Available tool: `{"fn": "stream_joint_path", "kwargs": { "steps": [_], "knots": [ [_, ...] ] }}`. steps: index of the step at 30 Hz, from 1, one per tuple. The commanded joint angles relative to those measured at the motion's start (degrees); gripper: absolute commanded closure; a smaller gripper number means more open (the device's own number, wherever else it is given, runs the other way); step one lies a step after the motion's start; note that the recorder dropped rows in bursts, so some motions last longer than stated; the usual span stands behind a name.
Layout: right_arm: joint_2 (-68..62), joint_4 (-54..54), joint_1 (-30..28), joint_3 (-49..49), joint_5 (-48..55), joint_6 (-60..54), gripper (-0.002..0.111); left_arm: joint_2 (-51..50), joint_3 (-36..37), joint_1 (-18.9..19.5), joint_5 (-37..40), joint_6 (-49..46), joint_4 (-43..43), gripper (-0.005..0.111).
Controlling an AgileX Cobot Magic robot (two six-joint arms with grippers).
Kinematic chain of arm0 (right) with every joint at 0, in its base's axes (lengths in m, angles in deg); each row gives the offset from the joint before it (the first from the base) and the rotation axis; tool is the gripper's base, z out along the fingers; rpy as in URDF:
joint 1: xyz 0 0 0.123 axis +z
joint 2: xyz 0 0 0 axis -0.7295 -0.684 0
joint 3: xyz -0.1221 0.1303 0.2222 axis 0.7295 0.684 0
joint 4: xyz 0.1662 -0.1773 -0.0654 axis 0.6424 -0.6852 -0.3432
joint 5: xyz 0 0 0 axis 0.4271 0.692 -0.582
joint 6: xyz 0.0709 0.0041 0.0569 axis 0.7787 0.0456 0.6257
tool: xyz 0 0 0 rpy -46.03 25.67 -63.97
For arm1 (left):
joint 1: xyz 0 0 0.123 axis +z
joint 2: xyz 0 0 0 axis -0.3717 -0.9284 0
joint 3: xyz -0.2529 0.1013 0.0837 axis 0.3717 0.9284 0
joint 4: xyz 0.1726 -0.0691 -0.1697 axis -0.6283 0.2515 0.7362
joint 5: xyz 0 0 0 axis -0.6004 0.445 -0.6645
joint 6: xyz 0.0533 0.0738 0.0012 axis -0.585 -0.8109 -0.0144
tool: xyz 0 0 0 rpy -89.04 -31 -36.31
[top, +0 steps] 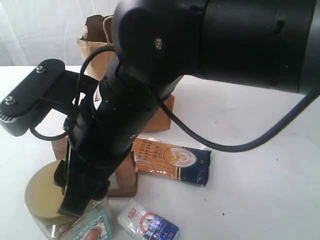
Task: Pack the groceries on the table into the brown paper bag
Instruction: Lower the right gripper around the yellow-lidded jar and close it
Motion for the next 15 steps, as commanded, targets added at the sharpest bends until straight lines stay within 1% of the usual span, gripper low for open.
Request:
{"fn": "stream_joint_path", "kwargs": {
  "steps": [1,5,6,8,10,13,15],
  "knots": [
    [0.63,0.09,0.02,-0.39,-0.41,-0.62,0.042,11.19,2.75,-0.4,-3.6,-0.18,-1.39,0.107],
    [0.41,1.62,0.02,-0.39,-0.69,-0.62,0.04,13.46,4.93,-0.4,-9.07,-0.18,-1.39,0.107],
    [0.38,1.62,0.02,-0.39,-0.46,-0.62,0.038,13.46,5.42,-0.4,-9.9,-0.18,-1.39,0.107],
    [0.38,1.62,0.02,-0.39,0.3,-0.62,0.027,13.46,6.93,-0.4,-10.22,-1.6,-1.39,0.107],
    [0.38,1.62,0.02,-0.39,0.87,-0.62,0.016,13.46,9.2,-0.4,-9.81,-1.87,-1.39,0.107],
    [0.38,1.62,0.02,-0.39,1.27,0.0,0.016,13.57,12.46,-0.4,-7.16,-1.18,-1.39,0.107],
    [0.38,1.62,0.02,-0.39,3.12,0.0,0.016,13.57,15.25,-0.4,-3.62,-0.39,-1.39,0.107]
  ]
}}
